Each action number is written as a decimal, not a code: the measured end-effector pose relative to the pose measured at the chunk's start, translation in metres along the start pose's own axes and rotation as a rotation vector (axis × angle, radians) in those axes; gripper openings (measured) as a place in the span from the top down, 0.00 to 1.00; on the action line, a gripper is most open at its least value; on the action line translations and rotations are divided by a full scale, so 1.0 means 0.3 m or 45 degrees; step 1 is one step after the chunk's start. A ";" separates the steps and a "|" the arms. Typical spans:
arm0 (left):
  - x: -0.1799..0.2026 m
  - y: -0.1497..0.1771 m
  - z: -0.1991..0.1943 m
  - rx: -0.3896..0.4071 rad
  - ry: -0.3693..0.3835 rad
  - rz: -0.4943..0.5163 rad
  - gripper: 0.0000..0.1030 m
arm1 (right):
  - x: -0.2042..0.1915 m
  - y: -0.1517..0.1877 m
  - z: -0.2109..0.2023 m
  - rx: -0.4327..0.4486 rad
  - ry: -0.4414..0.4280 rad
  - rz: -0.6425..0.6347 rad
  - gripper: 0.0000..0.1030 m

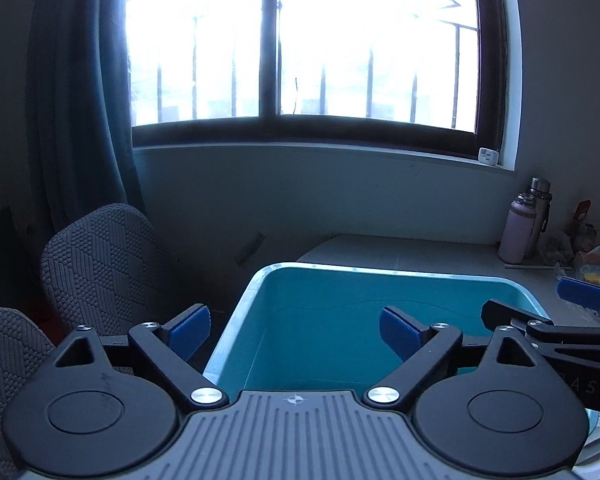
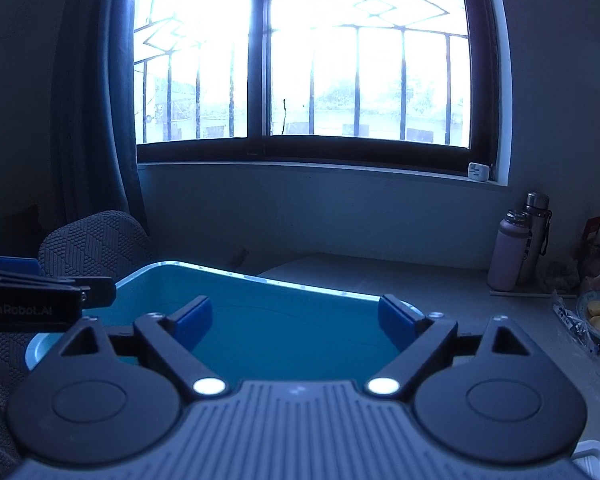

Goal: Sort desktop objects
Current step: 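Withdraw from bin and move right tool to remaining red canister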

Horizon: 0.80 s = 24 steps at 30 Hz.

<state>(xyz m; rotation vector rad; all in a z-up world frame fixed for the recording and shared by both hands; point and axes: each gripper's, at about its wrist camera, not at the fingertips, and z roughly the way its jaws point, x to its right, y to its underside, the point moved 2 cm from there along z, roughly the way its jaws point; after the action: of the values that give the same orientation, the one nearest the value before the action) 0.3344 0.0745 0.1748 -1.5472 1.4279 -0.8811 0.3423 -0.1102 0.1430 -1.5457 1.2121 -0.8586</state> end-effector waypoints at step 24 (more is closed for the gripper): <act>-0.157 0.416 -0.474 -0.077 0.036 -0.006 0.09 | -0.161 0.295 -0.467 -0.058 0.106 0.019 0.12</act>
<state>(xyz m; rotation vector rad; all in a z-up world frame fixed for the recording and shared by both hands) 0.1495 0.1043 0.1207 -1.5896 1.4839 -0.8727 0.1751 -0.1038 0.1013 -1.5485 1.3095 -0.8991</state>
